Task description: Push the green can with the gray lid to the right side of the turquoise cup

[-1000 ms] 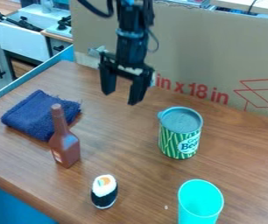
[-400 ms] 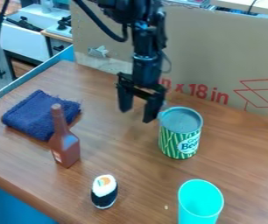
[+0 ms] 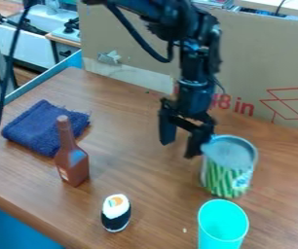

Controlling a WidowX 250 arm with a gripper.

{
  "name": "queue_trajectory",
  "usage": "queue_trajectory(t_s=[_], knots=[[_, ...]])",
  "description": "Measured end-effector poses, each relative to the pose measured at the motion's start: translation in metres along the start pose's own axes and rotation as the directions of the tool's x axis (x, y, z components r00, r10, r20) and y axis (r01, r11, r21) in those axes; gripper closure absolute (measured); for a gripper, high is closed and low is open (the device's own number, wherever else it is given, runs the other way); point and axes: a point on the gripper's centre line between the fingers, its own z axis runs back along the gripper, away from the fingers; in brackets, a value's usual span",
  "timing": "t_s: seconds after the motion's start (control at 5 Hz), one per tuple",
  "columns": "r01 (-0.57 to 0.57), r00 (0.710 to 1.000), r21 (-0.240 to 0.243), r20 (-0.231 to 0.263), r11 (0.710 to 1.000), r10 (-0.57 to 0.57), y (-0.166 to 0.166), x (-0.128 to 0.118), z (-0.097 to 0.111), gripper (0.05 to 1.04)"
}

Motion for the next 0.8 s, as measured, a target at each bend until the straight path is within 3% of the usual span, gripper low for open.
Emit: queue_trajectory(t_s=[0.4,0.6,0.8], knots=[[0.067,0.997,-0.063,-0.017,0.996,-0.069,-0.062,0.001,-0.005,0.083],[0.020,1.000,-0.057,-0.023,0.998,-0.021,-0.065,-0.002,-0.003,0.083],[-0.092,0.994,0.009,0.060,0.996,0.091,-0.047,-0.008,0.033,0.083]])
